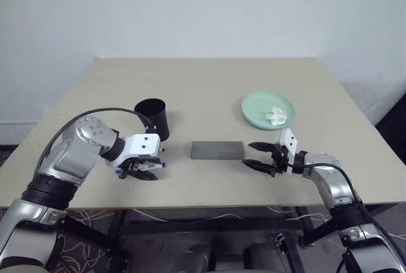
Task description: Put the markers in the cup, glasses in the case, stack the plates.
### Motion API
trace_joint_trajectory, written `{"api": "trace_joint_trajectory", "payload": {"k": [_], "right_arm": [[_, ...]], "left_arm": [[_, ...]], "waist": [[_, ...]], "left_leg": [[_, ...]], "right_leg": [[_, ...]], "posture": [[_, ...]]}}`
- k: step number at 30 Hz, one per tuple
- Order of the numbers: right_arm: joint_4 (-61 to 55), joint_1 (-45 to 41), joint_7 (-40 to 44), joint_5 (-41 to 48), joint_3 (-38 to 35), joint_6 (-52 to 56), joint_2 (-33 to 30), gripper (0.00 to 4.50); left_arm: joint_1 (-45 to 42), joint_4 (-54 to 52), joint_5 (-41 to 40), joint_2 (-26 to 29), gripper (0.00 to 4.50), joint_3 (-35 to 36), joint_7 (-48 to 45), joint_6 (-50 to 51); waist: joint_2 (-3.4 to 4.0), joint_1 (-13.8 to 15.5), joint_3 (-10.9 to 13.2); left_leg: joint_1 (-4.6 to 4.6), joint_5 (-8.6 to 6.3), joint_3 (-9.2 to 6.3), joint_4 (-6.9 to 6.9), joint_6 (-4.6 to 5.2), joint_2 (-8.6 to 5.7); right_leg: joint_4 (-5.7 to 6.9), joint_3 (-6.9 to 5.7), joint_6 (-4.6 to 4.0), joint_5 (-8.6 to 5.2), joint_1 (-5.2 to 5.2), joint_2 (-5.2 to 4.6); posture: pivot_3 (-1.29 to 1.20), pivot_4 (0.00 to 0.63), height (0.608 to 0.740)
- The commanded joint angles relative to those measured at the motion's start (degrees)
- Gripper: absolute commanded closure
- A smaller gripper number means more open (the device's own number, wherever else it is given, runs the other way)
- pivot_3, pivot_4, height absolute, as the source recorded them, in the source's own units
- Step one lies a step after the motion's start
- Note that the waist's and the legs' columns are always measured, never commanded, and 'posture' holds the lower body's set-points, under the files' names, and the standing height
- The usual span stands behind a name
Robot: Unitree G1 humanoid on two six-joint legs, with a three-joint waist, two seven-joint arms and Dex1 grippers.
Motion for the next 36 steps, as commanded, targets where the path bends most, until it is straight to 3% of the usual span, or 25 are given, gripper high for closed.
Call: {"api": "trace_joint_trajectory", "payload": {"k": [1,14,25,28,33,36], "right_arm": [[-0.1,-2.0,0.5,-0.1,-0.5,-1.5,0.3,1.12],[1.1,-2.8,0.7,-0.1,-0.1,-2.1,0.9,1.12],[-0.1,-1.9,0.3,0.0,-0.2,-1.8,0.8,1.12],[-0.3,-1.7,0.2,0.1,-0.2,-1.7,0.8,1.12],[-0.6,-1.5,0.0,0.1,-0.2,-1.6,0.8,1.12],[-0.7,-1.6,0.0,0.1,-0.2,-1.6,0.8,1.12]], "left_arm": [[-2.7,4.0,1.6,1.5,2.09,0.4,0.9,-2.5],[-7.2,17.2,8.7,-1.3,2.09,-4.6,2.4,-11.4],[-8.8,22.0,10.6,-3.9,2.09,-5.8,2.2,-13.3],[-8.7,22.2,10.9,-4.2,2.64,-5.8,2.2,-13.7],[-8.2,22.3,11.1,-4.3,4.25,-6.0,2.2,-14.0],[-7.3,22.0,11.2,-4.2,4.43,-6.0,2.3,-14.3]], "waist": [[0.00,0.0,0.0],[0.00,0.0,0.0],[0.00,0.0,0.0],[0.02,0.0,0.0],[0.05,0.0,0.0],[0.06,0.0,0.0]], "left_leg": [[0.00,0.00,0.00,0.00,0.00,0.00],[-0.01,0.00,0.03,0.00,0.00,-0.01],[-0.01,0.00,0.04,0.00,0.00,-0.01],[0.01,0.00,0.04,0.00,0.00,-0.01],[0.04,0.00,0.03,0.02,0.00,-0.01],[0.06,0.00,0.03,0.02,0.00,0.00]], "right_leg": [[0.00,0.00,0.00,0.00,0.00,0.01],[-0.02,0.04,0.00,0.01,0.00,0.02],[-0.02,0.04,0.00,0.01,0.00,0.02],[-0.01,0.05,0.00,0.01,0.01,0.01],[0.05,0.05,-0.01,0.01,0.05,0.00],[0.06,0.05,-0.01,0.01,0.04,0.00]], "posture": [[0.00,0.000,0.740],[0.00,0.000,0.740],[0.00,0.000,0.740],[0.00,0.000,0.740],[0.00,0.000,0.740],[0.00,0.000,0.740]]}}
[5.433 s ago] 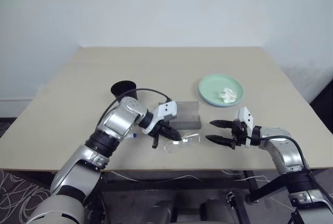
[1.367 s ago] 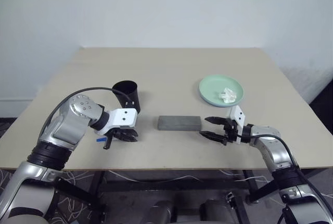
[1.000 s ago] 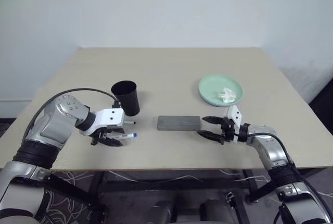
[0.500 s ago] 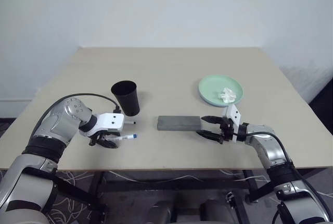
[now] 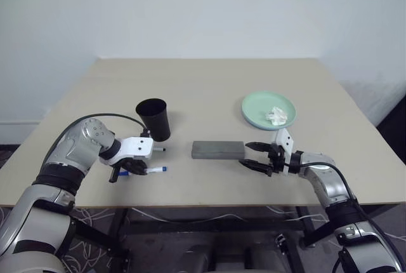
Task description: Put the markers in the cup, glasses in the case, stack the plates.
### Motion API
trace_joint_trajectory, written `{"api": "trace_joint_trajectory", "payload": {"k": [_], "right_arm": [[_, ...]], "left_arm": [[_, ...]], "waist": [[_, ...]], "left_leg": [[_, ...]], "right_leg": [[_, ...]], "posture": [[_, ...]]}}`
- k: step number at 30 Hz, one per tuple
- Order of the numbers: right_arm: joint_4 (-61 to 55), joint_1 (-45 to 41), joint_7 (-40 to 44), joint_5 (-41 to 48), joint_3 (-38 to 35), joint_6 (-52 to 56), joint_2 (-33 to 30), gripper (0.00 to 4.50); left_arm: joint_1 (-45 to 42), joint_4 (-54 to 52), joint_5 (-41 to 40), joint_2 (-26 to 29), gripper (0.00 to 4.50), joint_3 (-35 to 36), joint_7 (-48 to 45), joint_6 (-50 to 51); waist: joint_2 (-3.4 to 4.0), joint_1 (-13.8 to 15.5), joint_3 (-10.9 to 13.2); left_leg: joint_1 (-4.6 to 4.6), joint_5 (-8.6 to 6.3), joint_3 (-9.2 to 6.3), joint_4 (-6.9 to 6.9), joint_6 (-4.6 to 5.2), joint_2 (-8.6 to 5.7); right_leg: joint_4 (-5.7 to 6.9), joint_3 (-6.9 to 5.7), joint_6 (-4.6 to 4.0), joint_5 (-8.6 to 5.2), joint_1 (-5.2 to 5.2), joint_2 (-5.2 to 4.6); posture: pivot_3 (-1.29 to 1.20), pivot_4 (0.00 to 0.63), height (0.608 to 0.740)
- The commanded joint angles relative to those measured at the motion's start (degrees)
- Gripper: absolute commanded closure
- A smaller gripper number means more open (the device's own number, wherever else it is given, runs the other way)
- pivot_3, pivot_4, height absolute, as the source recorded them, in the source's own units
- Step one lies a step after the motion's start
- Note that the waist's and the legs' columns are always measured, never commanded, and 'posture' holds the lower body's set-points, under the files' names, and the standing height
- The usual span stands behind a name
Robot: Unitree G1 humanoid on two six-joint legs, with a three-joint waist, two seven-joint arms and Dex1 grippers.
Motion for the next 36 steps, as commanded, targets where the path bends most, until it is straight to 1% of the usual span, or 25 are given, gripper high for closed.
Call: {"api": "trace_joint_trajectory", "payload": {"k": [1,11,13,15,20,24,26,29,31,33,36], "right_arm": [[-2.5,-0.7,0.1,0.2,-0.6,-0.4,0.0,1.12],[-2.5,-0.8,0.2,0.1,-0.6,-0.4,-0.3,1.12],[-2.6,-0.8,0.3,0.1,-0.6,-0.4,-0.4,1.12],[-2.7,-0.8,0.3,0.1,-0.6,-0.3,-0.5,1.12],[-3.0,-0.7,0.5,0.1,-0.6,-0.1,-0.8,1.12],[-3.2,-0.8,0.6,0.2,-0.4,0.1,-0.9,1.12],[-3.3,-0.8,0.7,0.2,-0.4,0.2,-0.9,1.12],[-3.5,-1.0,1.1,0.2,-0.3,0.4,-1.1,1.12],[-3.4,-1.1,1.3,0.2,-0.4,0.5,-1.2,1.12],[-3.5,-1.2,1.6,0.1,-0.2,0.6,-1.2,1.12],[-3.5,-1.3,1.9,0.1,-0.1,0.7,-1.2,1.12]], "left_arm": [[0.4,-0.4,1.0,0.1,4.43,-0.5,0.4,-0.5],[-0.1,-1.8,-1.1,-1.1,4.43,1.4,1.0,0.8],[-0.5,-4.1,-4.5,-1.8,4.43,3.5,-0.7,3.0],[-1.6,-7.3,-10.0,-3.4,4.43,6.8,-1.9,7.1],[-2.6,-15.3,-19.8,-6.4,4.43,12.8,-1.4,16.6],[-3.4,-19.7,-24.9,-9.4,4.43,17.2,3.9,22.7],[-4.3,-20.4,-26.8,-11.8,4.43,20.5,9.6,24.0],[-5.5,-19.2,-26.1,-15.1,4.43,25.1,20.7,21.0],[-6.1,-19.0,-27.3,-17.0,4.43,28.0,26.2,21.1],[-6.1,-18.9,-27.2,-18.8,4.43,30.5,32.0,18.9],[-5.8,-18.9,-27.1,-20.3,4.43,32.3,37.1,15.7]], "waist": [[0.02,0.0,0.0],[0.04,0.1,0.0],[0.04,0.2,0.0],[0.01,0.3,0.0],[-0.01,0.0,0.0],[0.00,-0.2,0.0],[0.00,-0.1,0.0],[-0.02,-0.1,0.0],[-0.03,-0.1,0.0],[-0.03,-0.1,0.0],[-0.04,0.0,0.0]], "left_leg": [[0.00,0.00,0.00,0.00,0.00,0.00],[-0.01,0.00,0.00,0.00,0.00,-0.01],[-0.02,0.00,0.00,0.01,0.00,-0.03],[-0.08,0.00,-0.01,0.07,0.01,-0.03],[-0.14,0.00,-0.01,0.04,0.02,-0.03],[-0.12,0.00,0.00,-0.02,0.01,0.00],[-0.09,0.00,0.00,-0.01,0.01,0.00],[-0.08,0.00,-0.04,0.03,0.00,0.00],[-0.08,0.01,-0.04,0.04,0.00,0.00],[-0.08,0.00,-0.03,0.04,0.00,0.00],[-0.11,0.00,-0.02,0.03,-0.01,-0.03]], "right_leg": [[0.00,0.00,0.00,0.00,0.00,0.00],[0.00,-0.01,0.00,0.00,0.01,-0.01],[0.00,-0.03,0.00,0.00,0.01,-0.05],[-0.01,-0.05,0.00,0.00,0.00,-0.05],[-0.10,-0.05,0.01,0.00,-0.05,-0.06],[-0.11,-0.04,0.02,0.00,-0.06,-0.05],[-0.10,-0.04,0.02,0.00,-0.03,-0.04],[-0.09,-0.05,0.02,0.00,0.00,-0.03],[-0.09,-0.05,0.02,0.01,0.00,-0.04],[-0.10,-0.05,0.02,0.01,-0.01,-0.05],[-0.14,-0.05,0.02,0.01,-0.01,-0.07]], "posture": [[0.00,0.000,0.740],[0.00,0.000,0.740],[0.00,0.000,0.740],[0.00,0.000,0.740],[0.00,0.000,0.740],[0.00,0.000,0.740],[0.00,0.000,0.740],[0.00,0.000,0.740],[0.00,0.000,0.740],[0.00,0.000,0.740],[0.00,0.000,0.740]]}}
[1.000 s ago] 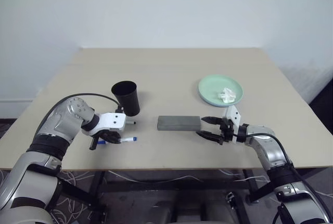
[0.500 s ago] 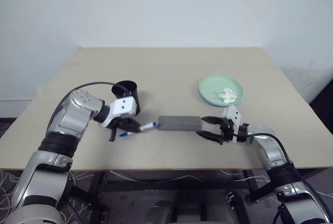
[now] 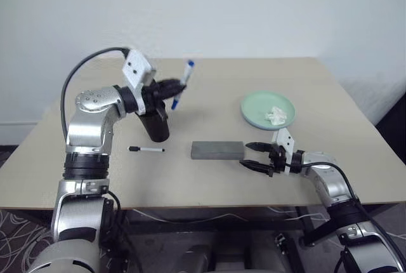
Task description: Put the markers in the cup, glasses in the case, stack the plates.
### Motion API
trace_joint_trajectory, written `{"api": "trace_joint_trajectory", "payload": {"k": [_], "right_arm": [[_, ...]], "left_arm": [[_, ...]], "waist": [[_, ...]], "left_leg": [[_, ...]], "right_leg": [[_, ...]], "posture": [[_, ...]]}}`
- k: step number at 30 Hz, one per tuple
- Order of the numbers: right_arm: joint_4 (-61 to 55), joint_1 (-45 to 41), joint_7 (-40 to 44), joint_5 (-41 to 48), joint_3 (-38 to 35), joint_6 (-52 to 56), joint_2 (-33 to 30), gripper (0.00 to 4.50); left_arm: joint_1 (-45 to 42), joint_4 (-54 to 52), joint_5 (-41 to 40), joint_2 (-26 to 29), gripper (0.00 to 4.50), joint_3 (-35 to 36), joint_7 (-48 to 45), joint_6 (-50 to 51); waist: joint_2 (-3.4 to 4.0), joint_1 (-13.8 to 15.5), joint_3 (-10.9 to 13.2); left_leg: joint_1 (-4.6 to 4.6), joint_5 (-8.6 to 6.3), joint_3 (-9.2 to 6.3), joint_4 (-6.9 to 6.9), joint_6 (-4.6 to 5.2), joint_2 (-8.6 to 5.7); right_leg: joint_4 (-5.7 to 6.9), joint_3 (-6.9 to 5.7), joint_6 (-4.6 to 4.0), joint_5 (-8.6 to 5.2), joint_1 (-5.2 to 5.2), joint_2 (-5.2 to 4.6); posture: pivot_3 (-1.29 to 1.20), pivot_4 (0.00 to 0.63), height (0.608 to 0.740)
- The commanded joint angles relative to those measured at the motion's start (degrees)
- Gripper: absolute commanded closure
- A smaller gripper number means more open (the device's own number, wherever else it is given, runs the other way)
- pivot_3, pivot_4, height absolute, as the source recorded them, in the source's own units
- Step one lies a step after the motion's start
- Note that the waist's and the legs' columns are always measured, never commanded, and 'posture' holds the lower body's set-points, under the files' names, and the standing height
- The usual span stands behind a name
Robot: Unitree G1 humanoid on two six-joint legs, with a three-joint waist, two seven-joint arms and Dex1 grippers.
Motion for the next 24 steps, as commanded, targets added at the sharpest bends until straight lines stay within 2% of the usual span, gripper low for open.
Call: {"api": "trace_joint_trajectory", "payload": {"k": [1,10,15,24], "right_arm": [[-2.2,-1.6,0.8,0.1,-0.1,-0.2,-0.2,1.12],[-1.6,-2.7,1.3,0.1,0.1,0.1,-0.1,1.12],[-1.7,-2.7,1.5,0.2,0.4,0.4,0.1,1.12],[-2.2,-2.8,1.3,0.3,0.3,0.7,0.0,1.12]], "left_arm": [[-0.5,-0.5,0.0,-0.7,4.43,3.4,7.3,-4.7],[4.6,0.1,1.1,-1.8,4.43,6.7,20.6,-9.4],[7.4,2.9,0.5,-3.2,4.43,6.2,22.7,-12.7],[7.1,8.9,0.8,-5.0,4.43,5.7,24.1,-19.0]], "waist": [[-0.01,0.0,0.0],[-0.02,0.0,0.0],[-0.03,0.1,0.0],[-0.04,0.1,0.0]], "left_leg": [[-0.01,0.00,0.01,0.00,0.00,-0.01],[0.03,0.00,0.06,0.01,0.00,-0.02],[0.02,0.00,0.06,0.03,0.00,-0.06],[0.01,0.00,0.07,0.03,0.00,-0.06]], "right_leg": [[0.00,0.00,0.00,0.00,0.00,-0.01],[0.02,0.00,-0.04,0.04,0.01,-0.02],[0.01,-0.03,-0.04,0.04,0.02,-0.06],[0.01,-0.04,-0.05,0.05,0.02,-0.07]], "posture": [[0.00,0.000,0.740],[0.00,0.000,0.740],[0.00,0.000,0.740],[0.00,0.000,0.740]]}}
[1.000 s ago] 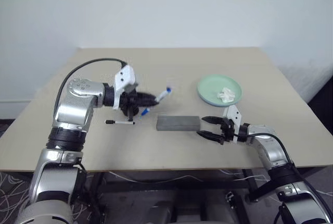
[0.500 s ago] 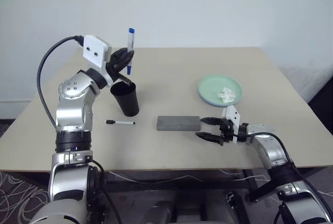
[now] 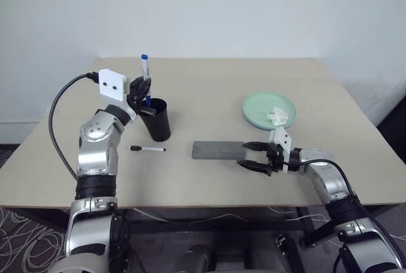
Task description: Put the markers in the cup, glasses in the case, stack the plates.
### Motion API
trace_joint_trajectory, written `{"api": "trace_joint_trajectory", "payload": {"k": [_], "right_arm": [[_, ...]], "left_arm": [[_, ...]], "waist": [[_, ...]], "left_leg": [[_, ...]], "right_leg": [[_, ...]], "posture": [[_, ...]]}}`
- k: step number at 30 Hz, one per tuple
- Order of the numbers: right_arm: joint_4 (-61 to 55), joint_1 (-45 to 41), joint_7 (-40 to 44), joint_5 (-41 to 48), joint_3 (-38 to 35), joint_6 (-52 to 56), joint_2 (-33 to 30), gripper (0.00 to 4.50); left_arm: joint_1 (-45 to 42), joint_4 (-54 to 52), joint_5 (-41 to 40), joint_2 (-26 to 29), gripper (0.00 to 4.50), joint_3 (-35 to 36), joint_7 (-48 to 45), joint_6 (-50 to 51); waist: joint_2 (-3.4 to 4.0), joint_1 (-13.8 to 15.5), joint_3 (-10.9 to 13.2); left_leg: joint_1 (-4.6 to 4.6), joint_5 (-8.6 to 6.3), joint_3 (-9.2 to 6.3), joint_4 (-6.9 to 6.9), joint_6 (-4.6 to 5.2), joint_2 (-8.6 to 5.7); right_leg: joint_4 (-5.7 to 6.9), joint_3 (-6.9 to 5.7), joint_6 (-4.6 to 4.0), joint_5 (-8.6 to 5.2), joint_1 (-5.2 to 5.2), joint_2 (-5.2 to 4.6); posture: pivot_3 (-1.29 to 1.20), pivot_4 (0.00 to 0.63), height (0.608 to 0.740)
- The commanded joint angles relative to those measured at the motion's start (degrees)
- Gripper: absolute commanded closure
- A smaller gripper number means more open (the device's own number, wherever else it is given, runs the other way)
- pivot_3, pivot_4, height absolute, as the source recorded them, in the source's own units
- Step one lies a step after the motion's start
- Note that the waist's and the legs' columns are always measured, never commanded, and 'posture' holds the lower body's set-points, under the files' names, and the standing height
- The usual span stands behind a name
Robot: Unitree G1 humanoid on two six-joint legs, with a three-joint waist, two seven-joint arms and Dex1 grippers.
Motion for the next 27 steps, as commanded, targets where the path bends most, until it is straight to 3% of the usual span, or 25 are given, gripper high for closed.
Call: {"api": "trace_joint_trajectory", "payload": {"k": [1,11,20,27], "right_arm": [[-2.2,-1.2,0.0,0.2,-0.8,-0.2,-0.1,1.12],[-2.4,-0.7,-0.6,0.3,-0.8,-0.3,0.3,1.12],[-2.3,-0.7,-0.8,0.3,-0.9,-0.5,0.4,1.12],[-1.9,-1.0,-0.6,0.2,-0.9,-0.6,0.5,1.12]], "left_arm": [[-2.0,2.3,0.1,-0.1,4.43,0.0,0.1,-4.0],[-3.9,8.8,0.9,-0.5,4.43,-1.9,-1.2,-7.6],[-4.0,9.5,0.5,-0.9,1.34,-2.2,-2.6,-7.3],[-4.2,8.1,-0.2,-0.1,1.34,-2.0,-3.7,-6.5]], "waist": [[0.00,0.0,0.0],[0.00,0.0,0.0],[0.00,0.0,0.0],[0.00,0.0,0.0]], "left_leg": [[0.00,0.00,0.00,0.00,0.00,0.00],[-0.02,0.00,0.00,0.00,0.00,0.00],[-0.02,0.00,-0.01,0.00,0.00,0.00],[-0.01,0.00,-0.01,0.00,0.00,0.00]], "right_leg": [[0.00,0.00,0.00,0.00,0.00,0.00],[0.00,-0.02,0.00,0.00,-0.01,0.00],[-0.01,-0.03,0.00,0.00,-0.02,0.00],[0.00,-0.03,0.00,0.00,-0.01,0.00]], "posture": [[0.00,0.000,0.740],[0.00,0.000,0.740],[0.00,0.000,0.740],[0.00,0.000,0.740]]}}
